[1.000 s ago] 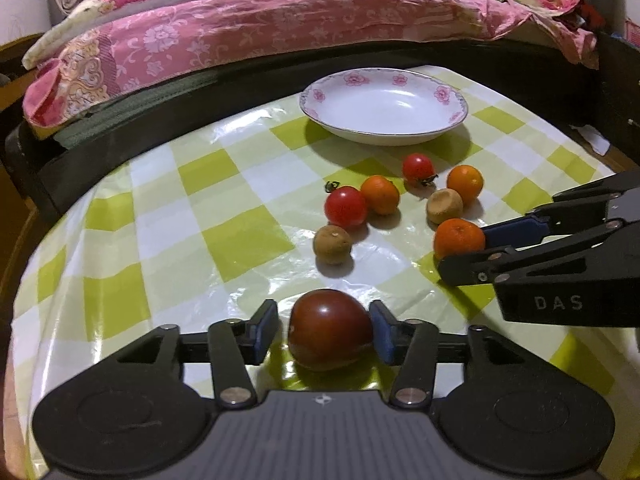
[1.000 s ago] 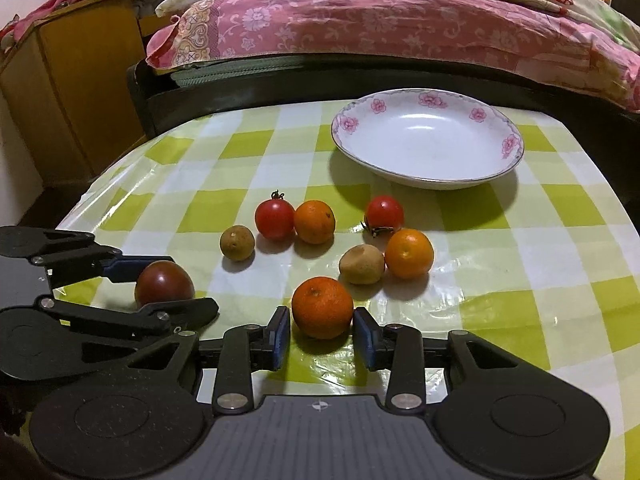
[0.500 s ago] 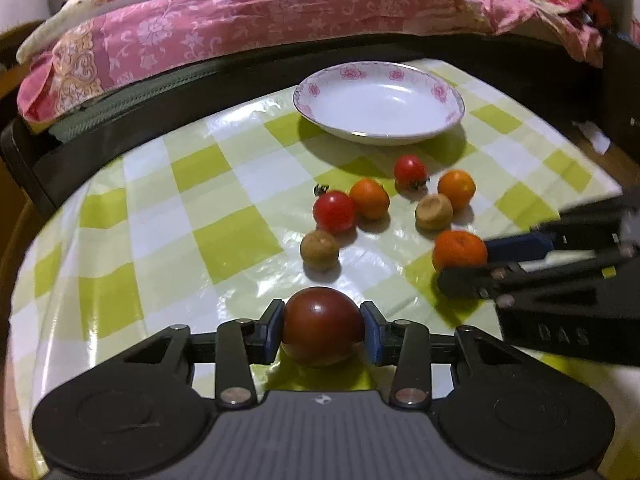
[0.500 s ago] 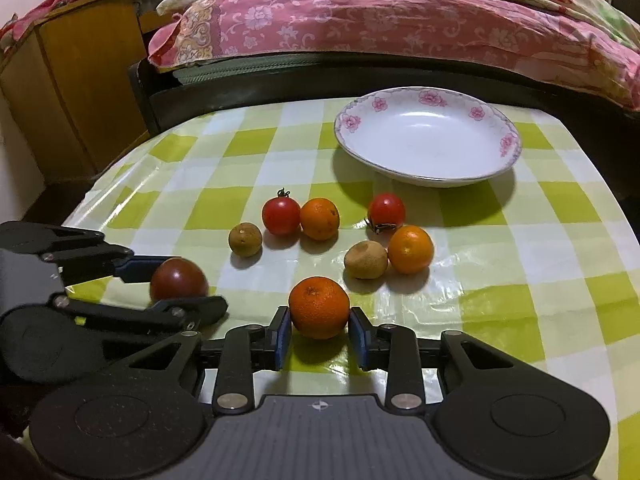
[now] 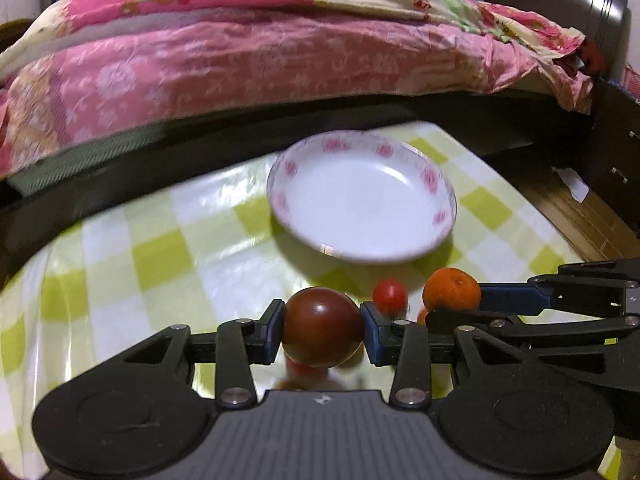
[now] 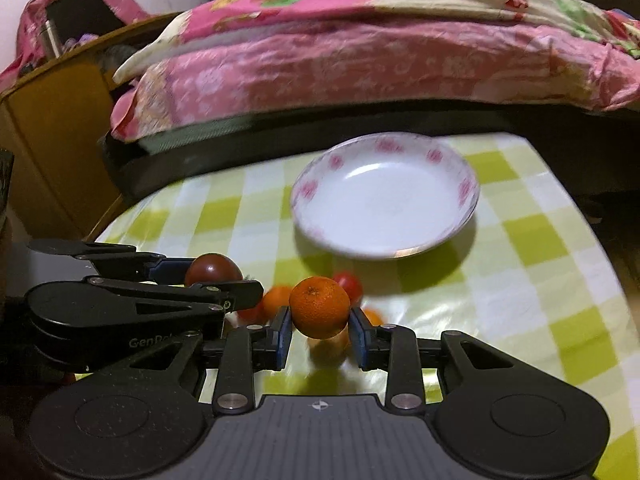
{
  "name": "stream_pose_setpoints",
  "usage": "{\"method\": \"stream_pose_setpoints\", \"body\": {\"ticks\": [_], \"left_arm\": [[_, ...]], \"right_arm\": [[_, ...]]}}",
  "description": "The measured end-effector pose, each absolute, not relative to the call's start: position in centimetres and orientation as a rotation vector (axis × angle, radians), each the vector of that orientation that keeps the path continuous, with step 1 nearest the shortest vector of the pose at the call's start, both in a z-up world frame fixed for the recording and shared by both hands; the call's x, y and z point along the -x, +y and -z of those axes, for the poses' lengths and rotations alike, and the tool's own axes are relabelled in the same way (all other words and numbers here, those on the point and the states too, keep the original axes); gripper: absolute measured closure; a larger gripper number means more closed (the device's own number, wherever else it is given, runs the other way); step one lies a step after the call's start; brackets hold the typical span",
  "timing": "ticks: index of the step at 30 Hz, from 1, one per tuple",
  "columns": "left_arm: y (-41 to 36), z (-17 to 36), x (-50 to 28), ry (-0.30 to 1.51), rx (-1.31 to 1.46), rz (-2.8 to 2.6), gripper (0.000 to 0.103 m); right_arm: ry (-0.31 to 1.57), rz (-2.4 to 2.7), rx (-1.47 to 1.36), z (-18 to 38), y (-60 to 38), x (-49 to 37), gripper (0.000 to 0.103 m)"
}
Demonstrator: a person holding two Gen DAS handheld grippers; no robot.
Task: Organize fruits
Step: 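Carry both fruits over the white plate and open both tools to release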
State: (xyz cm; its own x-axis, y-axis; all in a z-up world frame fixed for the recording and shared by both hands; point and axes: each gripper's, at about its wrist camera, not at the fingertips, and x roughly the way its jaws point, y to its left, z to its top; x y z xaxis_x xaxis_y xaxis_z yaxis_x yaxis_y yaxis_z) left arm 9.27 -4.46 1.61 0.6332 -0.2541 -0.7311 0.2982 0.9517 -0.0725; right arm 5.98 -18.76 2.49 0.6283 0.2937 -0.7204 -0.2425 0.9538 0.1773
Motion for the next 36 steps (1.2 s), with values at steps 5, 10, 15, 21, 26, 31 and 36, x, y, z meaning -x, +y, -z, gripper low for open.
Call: {"method": "stream_pose_setpoints", "body": {"ticks": [5,10,15,21,26,31,36], "left_arm": [[-5.5,-1.8,-12.1,0.818,-0.058,0.327,0.056],[-6.5,-1.3,-14.4,0.815,-0.08,0.327,0.056],[-7.2,-0.6,-15.4,0.812,-0.113,0.328,0.056],[-7.3,-0.2,-16.0,0.812,-0.111,0.328,0.056],[-7.3,-0.2,-16.1,0.808,-0.119,0.331,0.056],[-7.4,-0.2,-16.4,0.809,-0.115,0.328,0.056],[-7.5,-0.3,-16.5,0.806,-0.126,0.323,0.055]], "right_arm": [[0.81,-0.283,-0.037,-2.8,-19.8,-8.6,0.076],[0.797,-0.269,-0.022,-2.2,-20.7,-11.0,0.076],[0.8,-0.26,-0.01,-1.3,-21.2,-12.3,0.076],[0.796,-0.26,0.02,-0.7,-21.3,-13.1,0.075],[0.793,-0.253,0.034,-0.4,-21.3,-13.5,0.075],[0.794,-0.245,0.032,-0.4,-21.3,-13.9,0.073],[0.789,-0.243,0.028,-0.4,-21.5,-13.9,0.072]]}}
